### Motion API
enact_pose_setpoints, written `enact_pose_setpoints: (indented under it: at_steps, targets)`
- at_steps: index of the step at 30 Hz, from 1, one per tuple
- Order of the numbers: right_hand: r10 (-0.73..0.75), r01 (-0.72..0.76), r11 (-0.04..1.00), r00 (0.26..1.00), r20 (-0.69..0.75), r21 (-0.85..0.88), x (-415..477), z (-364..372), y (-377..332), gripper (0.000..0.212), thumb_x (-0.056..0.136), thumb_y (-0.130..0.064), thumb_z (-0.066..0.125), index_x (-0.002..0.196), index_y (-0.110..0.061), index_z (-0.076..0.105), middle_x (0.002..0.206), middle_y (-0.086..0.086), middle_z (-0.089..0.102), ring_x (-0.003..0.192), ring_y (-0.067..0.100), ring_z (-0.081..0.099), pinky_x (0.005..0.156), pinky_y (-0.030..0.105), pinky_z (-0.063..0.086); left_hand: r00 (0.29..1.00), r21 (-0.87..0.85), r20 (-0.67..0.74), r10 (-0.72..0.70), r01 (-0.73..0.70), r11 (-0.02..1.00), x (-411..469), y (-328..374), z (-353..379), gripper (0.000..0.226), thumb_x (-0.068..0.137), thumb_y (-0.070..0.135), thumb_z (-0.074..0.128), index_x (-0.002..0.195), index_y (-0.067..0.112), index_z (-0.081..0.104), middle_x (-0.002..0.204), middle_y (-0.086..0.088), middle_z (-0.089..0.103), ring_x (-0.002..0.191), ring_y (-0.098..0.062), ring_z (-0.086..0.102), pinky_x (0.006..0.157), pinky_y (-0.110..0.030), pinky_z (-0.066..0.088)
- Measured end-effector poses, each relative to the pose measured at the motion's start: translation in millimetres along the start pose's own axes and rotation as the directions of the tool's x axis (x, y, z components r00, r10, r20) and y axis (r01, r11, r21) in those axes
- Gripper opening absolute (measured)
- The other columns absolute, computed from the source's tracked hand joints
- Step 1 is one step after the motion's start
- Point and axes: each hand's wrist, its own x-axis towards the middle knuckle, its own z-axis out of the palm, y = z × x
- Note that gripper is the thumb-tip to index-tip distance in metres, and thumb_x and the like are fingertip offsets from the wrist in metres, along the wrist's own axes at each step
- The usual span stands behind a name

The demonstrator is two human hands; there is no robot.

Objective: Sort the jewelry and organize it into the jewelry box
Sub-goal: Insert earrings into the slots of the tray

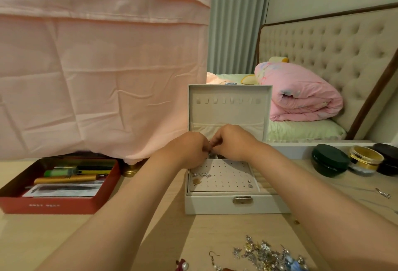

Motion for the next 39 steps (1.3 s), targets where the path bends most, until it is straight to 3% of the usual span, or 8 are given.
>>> enact_pose_setpoints:
  at_steps: [4, 6, 8, 10, 19, 27, 34, 39]
  targets:
    - [-0.011, 0.012, 0.999, 1.000, 0.021, -0.032, -2.1, -4.0, 0.0, 0.016, 0.090, -0.021, 0.070, 0.099, -0.029, 0.080, 0.101, -0.012, 0.073, 0.097, 0.013, 0.066, 0.086, 0.035, 0.057, 1.000, 0.049, 0.012, 0.001, -0.002, 0.999, -2.4, 1.2, 4.1, 0.031, 0.097, 0.022, 0.050, 0.116, 0.031, 0.073, 0.107, 0.004, 0.072, 0.094, -0.019, 0.061, 0.081, -0.031, 0.050]
    - [0.005, -0.005, 0.996, 1.000, 0.000, -0.089, -1.3, -4.2, -3.2, 0.008, 0.088, -0.034, 0.074, 0.091, -0.029, 0.080, 0.094, -0.013, 0.073, 0.091, 0.012, 0.066, 0.077, 0.031, 0.056, 1.000, 0.038, 0.007, 0.002, -0.002, 0.999, -3.2, 1.5, 4.9, 0.032, 0.095, 0.020, 0.049, 0.110, 0.030, 0.075, 0.102, 0.004, 0.073, 0.090, -0.020, 0.063, 0.079, -0.032, 0.053]
    - [0.009, -0.011, 0.990, 1.000, -0.020, -0.137, 0.1, -3.7, -6.4, 0.021, 0.083, -0.047, 0.076, 0.080, -0.027, 0.078, 0.082, -0.011, 0.073, 0.082, 0.013, 0.066, 0.065, 0.027, 0.052, 1.000, 0.043, 0.002, -0.005, 0.005, 0.999, -4.7, 2.1, 4.2, 0.032, 0.093, 0.019, 0.049, 0.106, 0.028, 0.077, 0.100, 0.001, 0.074, 0.090, -0.023, 0.065, 0.082, -0.036, 0.056]
    - [0.007, -0.009, 0.990, 1.000, -0.015, -0.142, 1.3, -2.7, -7.4, 0.020, 0.082, -0.046, 0.076, 0.077, -0.027, 0.077, 0.077, -0.013, 0.070, 0.081, 0.013, 0.066, 0.061, 0.025, 0.046, 1.000, 0.058, 0.000, -0.001, 0.001, 0.998, -7.0, 1.5, 4.5, 0.032, 0.093, 0.020, 0.049, 0.106, 0.028, 0.077, 0.100, -0.001, 0.074, 0.092, -0.023, 0.065, 0.083, -0.038, 0.056]
    - [-0.036, 0.038, 0.995, 0.999, 0.023, -0.090, -14.9, -17.2, -10.2, 0.012, 0.092, -0.029, 0.066, 0.088, -0.030, 0.078, 0.086, -0.013, 0.071, 0.088, 0.014, 0.067, 0.076, 0.031, 0.056, 0.980, -0.015, -0.187, 0.071, -0.075, 0.997, -33.3, 6.8, -4.9, 0.034, 0.093, 0.017, 0.054, 0.120, 0.028, 0.070, 0.120, 0.005, 0.067, 0.106, -0.015, 0.061, 0.088, -0.030, 0.050]
    - [-0.143, 0.144, 0.989, 0.989, -0.037, 0.033, -86.7, -31.2, -21.7, 0.012, 0.092, -0.025, 0.068, 0.089, -0.029, 0.079, 0.082, -0.019, 0.068, 0.084, 0.003, 0.065, 0.082, 0.033, 0.057, 0.962, -0.152, -0.263, 0.075, -0.118, 0.981, -92.8, 21.1, 1.3, 0.012, 0.092, 0.028, 0.060, 0.098, 0.034, 0.068, 0.094, 0.018, 0.061, 0.077, -0.001, 0.056, 0.073, -0.025, 0.049]
    - [-0.162, 0.160, 0.986, 0.887, 0.433, 0.041, -160.9, -18.1, -37.6, 0.015, 0.079, -0.027, 0.085, 0.093, -0.028, 0.080, 0.072, -0.024, 0.069, 0.070, -0.006, 0.064, 0.072, 0.017, 0.049, 0.996, -0.174, -0.026, 0.089, -0.092, 0.980, -147.3, 38.5, 27.9, 0.006, 0.083, 0.038, 0.068, 0.087, 0.033, 0.068, 0.082, 0.016, 0.067, 0.072, 0.001, 0.058, 0.065, -0.022, 0.047]
    - [-0.095, 0.098, 0.995, 0.865, 0.492, 0.020, -186.4, -0.4, -39.1, 0.031, 0.069, -0.035, 0.091, 0.096, -0.028, 0.078, 0.076, -0.021, 0.069, 0.078, -0.001, 0.065, 0.079, 0.023, 0.053, 0.994, -0.180, 0.099, 0.047, -0.028, 0.983, -167.8, 40.3, 47.3, 0.014, 0.074, 0.040, 0.070, 0.087, 0.036, 0.071, 0.079, 0.022, 0.067, 0.075, 0.002, 0.063, 0.075, -0.027, 0.057]
